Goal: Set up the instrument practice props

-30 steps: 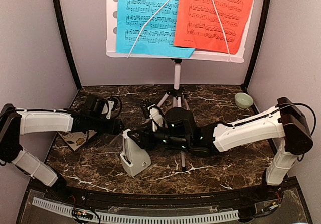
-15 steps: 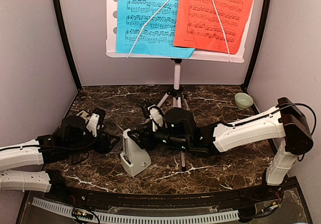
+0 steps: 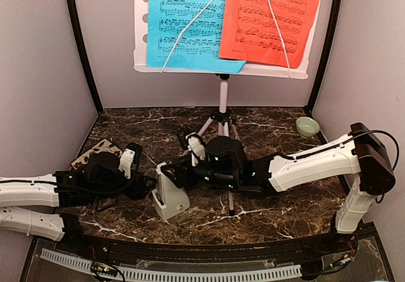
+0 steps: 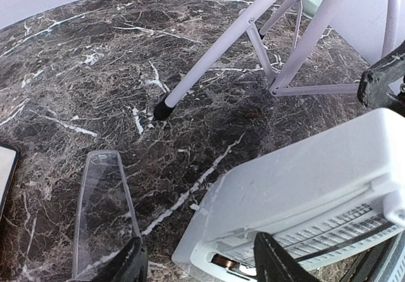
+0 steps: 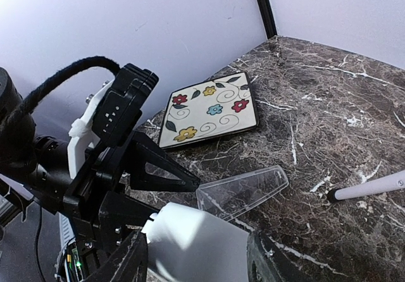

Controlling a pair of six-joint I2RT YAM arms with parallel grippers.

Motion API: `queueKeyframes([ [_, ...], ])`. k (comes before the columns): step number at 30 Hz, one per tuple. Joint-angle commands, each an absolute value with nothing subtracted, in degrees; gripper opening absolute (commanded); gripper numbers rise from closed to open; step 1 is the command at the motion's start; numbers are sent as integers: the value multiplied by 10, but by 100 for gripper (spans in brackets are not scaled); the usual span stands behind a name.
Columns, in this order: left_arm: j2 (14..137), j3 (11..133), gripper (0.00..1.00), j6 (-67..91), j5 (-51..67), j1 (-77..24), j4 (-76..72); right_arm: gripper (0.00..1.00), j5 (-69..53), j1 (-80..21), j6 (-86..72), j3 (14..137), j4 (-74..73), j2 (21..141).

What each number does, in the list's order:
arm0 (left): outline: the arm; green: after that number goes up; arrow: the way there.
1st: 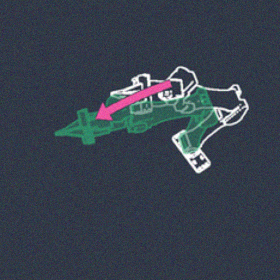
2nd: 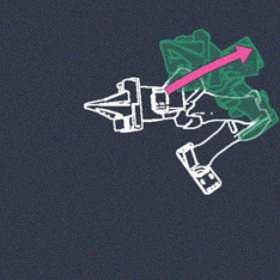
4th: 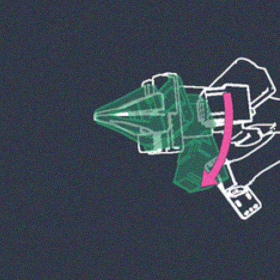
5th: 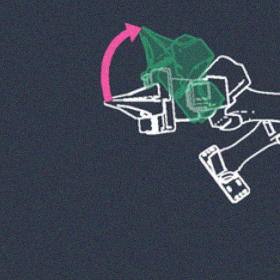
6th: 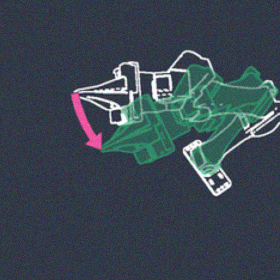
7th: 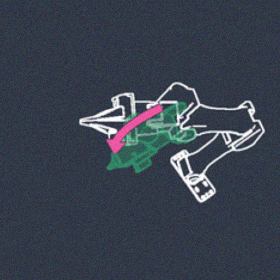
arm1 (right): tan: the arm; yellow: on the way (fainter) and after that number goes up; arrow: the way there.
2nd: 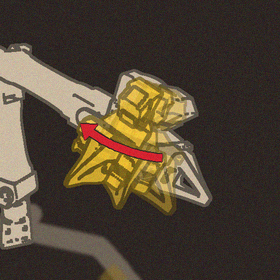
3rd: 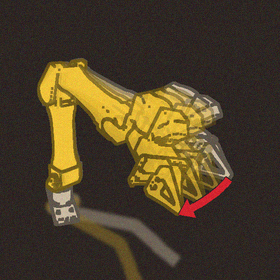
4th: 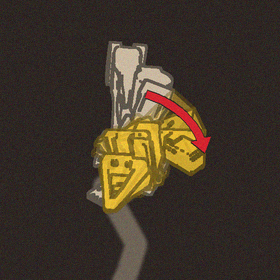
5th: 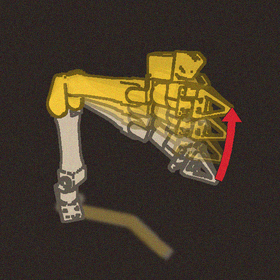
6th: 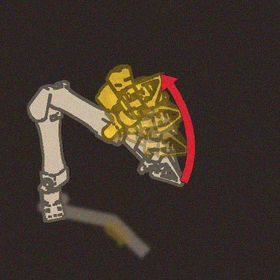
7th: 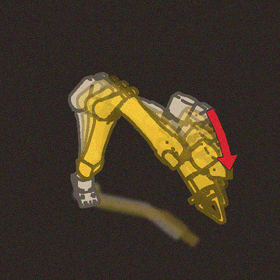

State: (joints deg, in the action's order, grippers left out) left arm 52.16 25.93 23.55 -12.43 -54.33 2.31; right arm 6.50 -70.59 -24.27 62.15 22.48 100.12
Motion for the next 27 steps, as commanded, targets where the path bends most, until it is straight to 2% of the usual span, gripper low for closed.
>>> queueKeyframes([
  [1,502,275,60,220,-107,-563,-37,54,93,-711,-226,595,57,1052],
  [14,482,282,58,169,-30,-590,-55,54,100,-713,-226,595,56,1051],
  [20,439,274,56,151,-37,-591,-38,54,103,-713,-224,594,54,1048],
  [27,374,271,55,170,-100,-591,9,54,103,-714,-224,591,53,1048],
])
